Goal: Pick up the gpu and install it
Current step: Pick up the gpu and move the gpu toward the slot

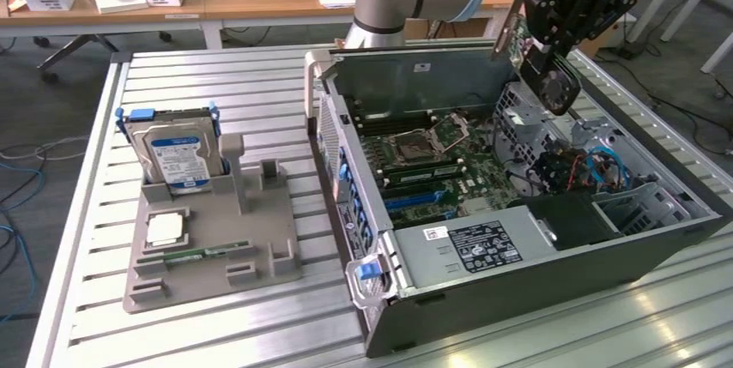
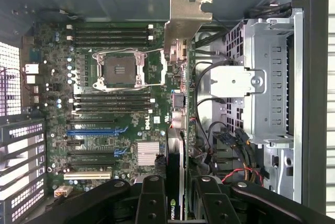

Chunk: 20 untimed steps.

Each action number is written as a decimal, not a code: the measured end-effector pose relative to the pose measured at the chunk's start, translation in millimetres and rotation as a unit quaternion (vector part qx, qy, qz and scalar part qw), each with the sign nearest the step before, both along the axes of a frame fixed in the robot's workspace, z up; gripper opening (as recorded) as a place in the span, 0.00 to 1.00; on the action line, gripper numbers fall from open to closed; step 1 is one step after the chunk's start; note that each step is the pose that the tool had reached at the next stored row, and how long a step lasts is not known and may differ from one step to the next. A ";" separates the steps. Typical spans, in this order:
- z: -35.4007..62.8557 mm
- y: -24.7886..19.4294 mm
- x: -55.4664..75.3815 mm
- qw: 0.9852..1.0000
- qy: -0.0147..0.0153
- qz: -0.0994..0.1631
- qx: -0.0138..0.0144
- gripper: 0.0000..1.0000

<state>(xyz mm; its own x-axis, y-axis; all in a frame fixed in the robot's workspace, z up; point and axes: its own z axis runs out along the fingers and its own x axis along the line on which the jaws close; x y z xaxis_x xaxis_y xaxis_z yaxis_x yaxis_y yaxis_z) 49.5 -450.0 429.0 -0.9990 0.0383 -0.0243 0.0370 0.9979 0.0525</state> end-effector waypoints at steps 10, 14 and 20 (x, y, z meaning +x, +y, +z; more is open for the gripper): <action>0.0 0.0 7.0 1.000 0.000 0.000 0.000 0.26; 0.0 0.0 9.3 1.000 0.000 0.000 0.000 0.26; 0.0 0.0 10.7 1.000 0.000 0.000 0.000 0.26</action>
